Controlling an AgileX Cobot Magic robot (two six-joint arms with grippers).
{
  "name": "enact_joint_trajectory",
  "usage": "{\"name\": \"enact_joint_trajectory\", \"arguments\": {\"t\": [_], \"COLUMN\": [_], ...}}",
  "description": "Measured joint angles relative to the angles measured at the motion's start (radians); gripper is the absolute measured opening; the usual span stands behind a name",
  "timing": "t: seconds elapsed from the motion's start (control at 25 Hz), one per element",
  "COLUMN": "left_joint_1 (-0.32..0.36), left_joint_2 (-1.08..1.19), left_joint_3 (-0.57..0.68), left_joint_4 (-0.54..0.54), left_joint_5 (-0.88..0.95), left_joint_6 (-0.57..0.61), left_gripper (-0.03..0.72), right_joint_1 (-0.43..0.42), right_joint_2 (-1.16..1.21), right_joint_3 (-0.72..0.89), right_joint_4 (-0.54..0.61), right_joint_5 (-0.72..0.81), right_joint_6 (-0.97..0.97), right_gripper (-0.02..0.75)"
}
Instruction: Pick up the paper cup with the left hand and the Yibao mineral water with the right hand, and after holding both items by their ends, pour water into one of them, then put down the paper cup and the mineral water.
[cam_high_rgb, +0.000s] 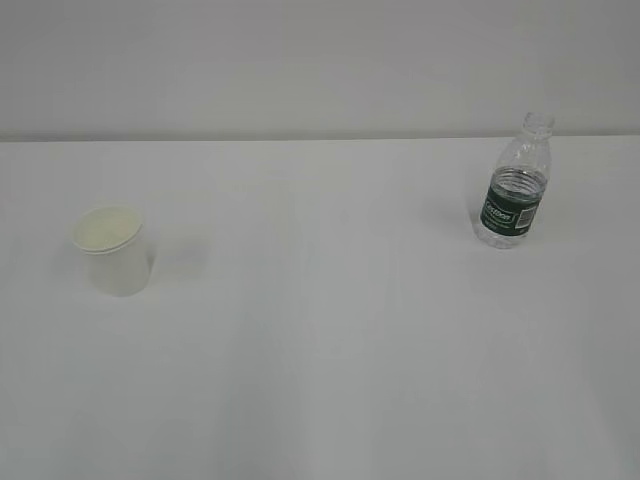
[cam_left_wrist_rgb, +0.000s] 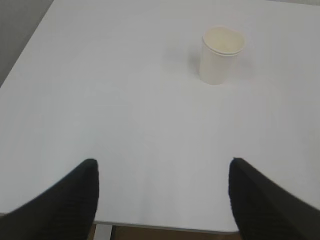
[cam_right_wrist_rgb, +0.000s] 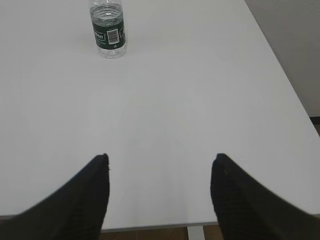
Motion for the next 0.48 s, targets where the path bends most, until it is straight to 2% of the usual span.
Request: {"name": "enact_joint_trajectory", "arguments": {"t": [0.48], "left_joint_1": [0.000], "left_joint_2": [0.000], "left_joint_3": [0.000], "left_joint_4": [0.000], "left_joint_5": [0.000], "left_joint_6": [0.000], "left_gripper": [0.588], "right_joint_1": [0.000], "right_joint_2": [0.000], "right_joint_3": [0.000], "right_joint_4": [0.000], "right_joint_5": [0.000], "right_joint_6": [0.000], "right_gripper": [0.486]}}
